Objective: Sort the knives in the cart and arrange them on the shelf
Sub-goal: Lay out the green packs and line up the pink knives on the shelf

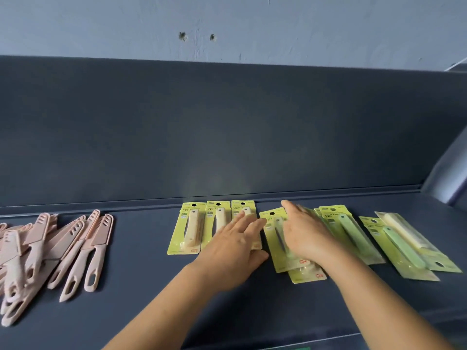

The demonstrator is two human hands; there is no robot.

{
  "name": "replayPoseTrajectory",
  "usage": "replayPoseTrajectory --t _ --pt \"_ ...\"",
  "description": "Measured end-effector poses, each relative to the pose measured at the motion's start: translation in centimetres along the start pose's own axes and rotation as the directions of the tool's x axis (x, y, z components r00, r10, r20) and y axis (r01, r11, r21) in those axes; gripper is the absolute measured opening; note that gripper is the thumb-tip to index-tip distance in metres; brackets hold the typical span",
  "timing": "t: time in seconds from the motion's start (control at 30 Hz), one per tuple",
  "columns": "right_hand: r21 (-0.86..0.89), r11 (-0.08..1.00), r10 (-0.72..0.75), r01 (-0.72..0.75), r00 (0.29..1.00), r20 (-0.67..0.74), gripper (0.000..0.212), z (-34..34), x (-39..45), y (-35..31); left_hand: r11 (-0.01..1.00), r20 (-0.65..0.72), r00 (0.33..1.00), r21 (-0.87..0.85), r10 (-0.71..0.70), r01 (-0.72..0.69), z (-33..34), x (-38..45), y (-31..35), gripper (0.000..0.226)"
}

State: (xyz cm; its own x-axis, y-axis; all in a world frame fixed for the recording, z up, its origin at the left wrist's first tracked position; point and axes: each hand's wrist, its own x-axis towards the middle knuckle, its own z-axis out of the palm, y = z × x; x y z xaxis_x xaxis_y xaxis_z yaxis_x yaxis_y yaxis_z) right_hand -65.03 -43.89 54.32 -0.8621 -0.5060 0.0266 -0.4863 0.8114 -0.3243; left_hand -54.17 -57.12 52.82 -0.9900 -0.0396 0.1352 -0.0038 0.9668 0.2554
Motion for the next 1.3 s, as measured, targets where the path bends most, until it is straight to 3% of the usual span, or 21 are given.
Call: replayPoseTrajectory --t 0.13,0.3,0.5,0.93,1.3 --pt "0.068 0.997 0.016 -0.02 0.998 0.069 0.057 -0.5 -1.1 2.6 0.998 0.106 0.993 0.013 0.057 -0.059 1.6 2.0 3.7 0.075" --pt "0.138 0.989 -0.072 0.051 0.986 0.149 0.061 -0.4 -1.9 4.1 0.987 0.157 0.987 0.16 -0.026 0.001 2.3 3.3 4.0 0.073" --pt "-0.125 0.967 -0.175 0.222 0.936 0.306 0.084 -0.2 -2.9 5.1 0.982 0.192 0.98 0.189 -0.051 0.014 2.6 2.9 2.5 0.069" --pt "-0.281 0.95 -0.043 0.135 0.95 0.309 0.075 -1.7 -0.2 6.7 0.974 0.232 0.971 0.225 -0.051 -0.003 2.8 4.6 2.3 0.067" --pt "-0.258 0.959 -0.055 0.115 0.972 0.229 0.063 0.4 3.1 6.7 0.986 0.132 0.988 0.161 -0.074 0.052 4.0 6.5 2.3 0.063"
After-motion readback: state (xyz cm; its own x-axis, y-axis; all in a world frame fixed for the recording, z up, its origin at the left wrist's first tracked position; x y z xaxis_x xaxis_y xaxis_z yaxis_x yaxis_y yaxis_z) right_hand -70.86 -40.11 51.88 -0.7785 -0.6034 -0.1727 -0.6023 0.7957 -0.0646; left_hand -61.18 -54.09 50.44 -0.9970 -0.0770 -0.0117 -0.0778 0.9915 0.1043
